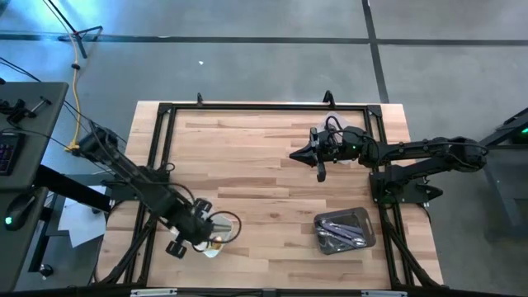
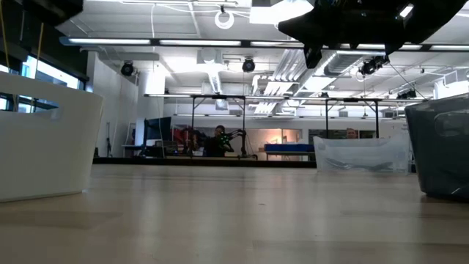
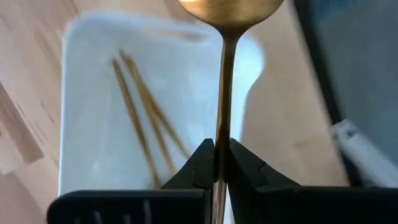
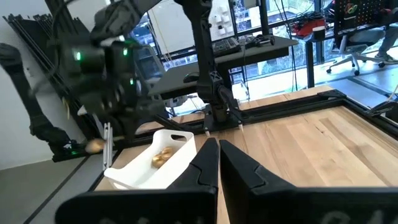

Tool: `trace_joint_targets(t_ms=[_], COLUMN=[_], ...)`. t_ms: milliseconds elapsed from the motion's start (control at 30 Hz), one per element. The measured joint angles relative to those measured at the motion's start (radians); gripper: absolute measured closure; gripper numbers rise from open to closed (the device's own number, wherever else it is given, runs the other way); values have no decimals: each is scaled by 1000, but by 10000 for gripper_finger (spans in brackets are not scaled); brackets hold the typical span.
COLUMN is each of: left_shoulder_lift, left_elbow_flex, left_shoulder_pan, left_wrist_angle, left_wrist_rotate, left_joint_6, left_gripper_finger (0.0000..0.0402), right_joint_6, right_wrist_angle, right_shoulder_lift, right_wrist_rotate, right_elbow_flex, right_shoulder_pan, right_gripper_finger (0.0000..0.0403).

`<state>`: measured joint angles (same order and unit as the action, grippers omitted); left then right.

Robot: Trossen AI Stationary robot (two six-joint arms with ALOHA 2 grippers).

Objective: Sort silverware by color (type)
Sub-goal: Put the gold spoon into the white bin

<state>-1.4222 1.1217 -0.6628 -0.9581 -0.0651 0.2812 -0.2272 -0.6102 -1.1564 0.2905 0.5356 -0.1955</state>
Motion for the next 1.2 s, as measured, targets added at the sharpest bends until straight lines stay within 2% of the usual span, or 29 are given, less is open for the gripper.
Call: trace_joint_targets(t_ms=[133,267,367,633,867,1200], left_shoulder_lift=[-71,-110,-109,-109,-129,-249], left_elbow_flex=[0,-5,-33,-63,-63,-63], left_shoulder_pan=[22,63,109,168,171,172], left_wrist_angle=[-46,-101,-76,-36,-34,-11], left_wrist_rotate=[-1,-15,-69,-125,-140,-152], left_joint_6=[-37,8,31,62,84,78], left_gripper_finger=[394,394,394,394,394,394], right_joint_6=[0,0,4,6,30,37], right_wrist_angle=[0,2,12,43,45,45], right_shoulder_lift=[0,0,0,0,0,0], right_wrist_rotate=[0,0,0,0,0,0], right_elbow_flex=[0,0,0,0,0,0], right_shoulder_pan=[0,0,0,-1,-1,-1], right_gripper_finger=[403,403,403,403,403,403])
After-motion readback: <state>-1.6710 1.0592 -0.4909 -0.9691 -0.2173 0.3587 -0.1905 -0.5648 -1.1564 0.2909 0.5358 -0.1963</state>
